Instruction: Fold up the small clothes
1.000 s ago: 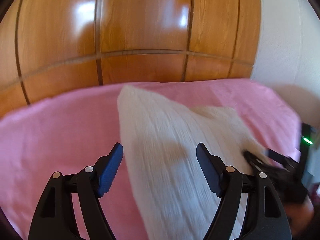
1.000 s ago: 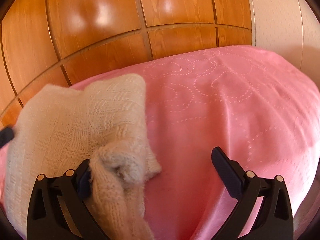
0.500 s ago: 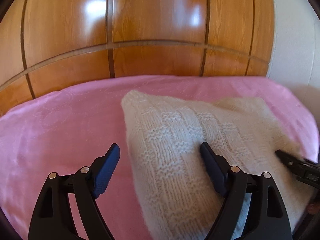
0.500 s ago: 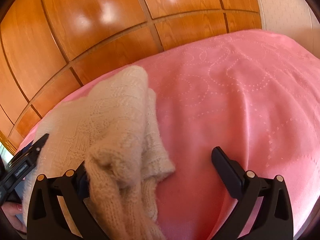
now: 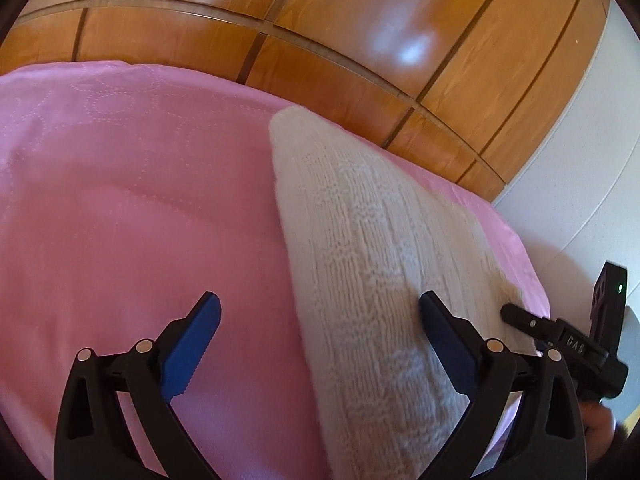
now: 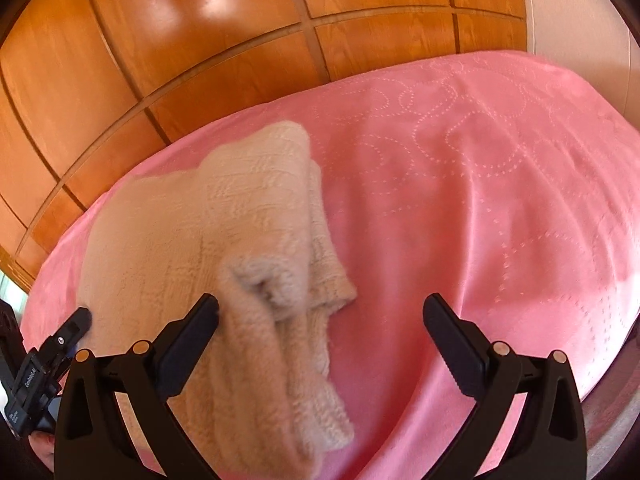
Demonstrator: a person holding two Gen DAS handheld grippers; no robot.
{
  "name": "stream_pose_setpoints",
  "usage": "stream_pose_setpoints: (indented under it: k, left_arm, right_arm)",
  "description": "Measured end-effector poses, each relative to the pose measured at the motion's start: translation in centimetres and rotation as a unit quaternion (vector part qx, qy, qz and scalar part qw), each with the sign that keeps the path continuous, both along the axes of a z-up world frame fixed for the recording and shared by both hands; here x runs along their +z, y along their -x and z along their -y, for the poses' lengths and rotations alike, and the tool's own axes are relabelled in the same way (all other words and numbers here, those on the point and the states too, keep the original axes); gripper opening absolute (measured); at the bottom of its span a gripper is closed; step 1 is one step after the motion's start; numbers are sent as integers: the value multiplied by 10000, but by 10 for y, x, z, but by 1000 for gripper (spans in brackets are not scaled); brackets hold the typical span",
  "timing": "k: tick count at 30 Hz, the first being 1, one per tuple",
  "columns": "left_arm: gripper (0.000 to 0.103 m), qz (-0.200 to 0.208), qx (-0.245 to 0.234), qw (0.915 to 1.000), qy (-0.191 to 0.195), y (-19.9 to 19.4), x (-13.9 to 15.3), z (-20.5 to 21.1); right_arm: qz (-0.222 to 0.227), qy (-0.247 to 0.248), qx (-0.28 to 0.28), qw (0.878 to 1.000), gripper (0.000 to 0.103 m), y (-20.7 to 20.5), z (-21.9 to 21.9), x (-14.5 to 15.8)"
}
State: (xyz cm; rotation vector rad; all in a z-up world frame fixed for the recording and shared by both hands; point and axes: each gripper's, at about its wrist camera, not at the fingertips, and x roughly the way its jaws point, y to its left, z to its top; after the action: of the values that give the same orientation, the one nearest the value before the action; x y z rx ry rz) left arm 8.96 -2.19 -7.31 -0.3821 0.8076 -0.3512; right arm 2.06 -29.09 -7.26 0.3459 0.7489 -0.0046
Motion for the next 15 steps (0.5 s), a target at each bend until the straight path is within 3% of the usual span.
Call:
stream_pose_setpoints:
  k: [9, 11, 15]
  left_arm:
    - [98, -136, -115, 9998, 127, 10, 3, -3]
    - [98, -168, -190, 9994, 239, 9, 4, -3]
    - [98, -167, -395, 9979, 486, 10, 9, -1]
  right_arm:
    - [68, -143, 199, 9997, 101, 4, -8, 9]
    - [49, -419, 299, 9987, 101, 4, -5, 8]
    - [140, -1441, 537, 9880, 101, 5, 9, 4]
